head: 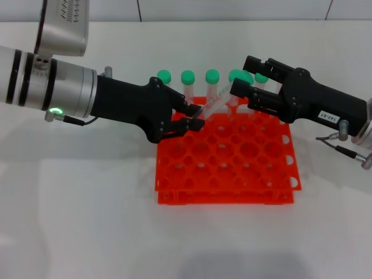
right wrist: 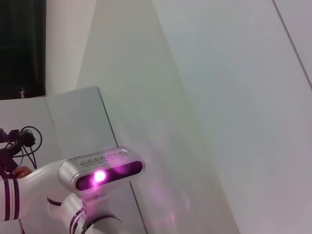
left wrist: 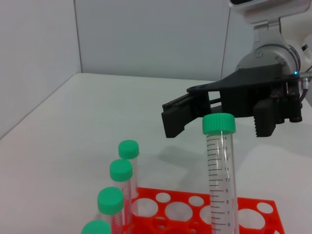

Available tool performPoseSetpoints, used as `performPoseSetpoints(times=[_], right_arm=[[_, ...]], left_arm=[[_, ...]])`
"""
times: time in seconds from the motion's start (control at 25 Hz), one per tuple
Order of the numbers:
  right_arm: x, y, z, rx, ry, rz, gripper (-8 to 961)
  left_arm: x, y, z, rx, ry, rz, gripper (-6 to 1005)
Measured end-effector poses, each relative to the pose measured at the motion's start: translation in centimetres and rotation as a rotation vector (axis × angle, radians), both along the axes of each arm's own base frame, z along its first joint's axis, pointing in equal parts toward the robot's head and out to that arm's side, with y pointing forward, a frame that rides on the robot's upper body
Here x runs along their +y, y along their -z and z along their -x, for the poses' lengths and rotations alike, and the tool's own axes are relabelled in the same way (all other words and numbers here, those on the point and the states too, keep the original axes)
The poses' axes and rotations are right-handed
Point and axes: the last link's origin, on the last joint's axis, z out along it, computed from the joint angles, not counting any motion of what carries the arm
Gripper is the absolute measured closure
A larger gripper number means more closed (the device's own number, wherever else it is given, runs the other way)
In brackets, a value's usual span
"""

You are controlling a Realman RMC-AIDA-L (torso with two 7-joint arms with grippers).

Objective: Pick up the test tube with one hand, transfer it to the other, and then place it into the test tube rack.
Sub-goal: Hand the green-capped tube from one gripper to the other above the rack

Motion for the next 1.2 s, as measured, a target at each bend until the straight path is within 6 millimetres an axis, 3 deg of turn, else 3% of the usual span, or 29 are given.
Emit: performPoseSetpoints(times=[0.92,1.2], right_arm=[[-0.03,0.12,-0.14,-0.002,0.009,0.002,213],[0.02,0.12,-0.14,-0.003,0.011,0.002,407]], left_arm=[[-0.10,0.13,-0.17,-0.008,0.001,0.003,698],[-0.18,0.21,-0.19,-0.009,0.002,0.007,693]])
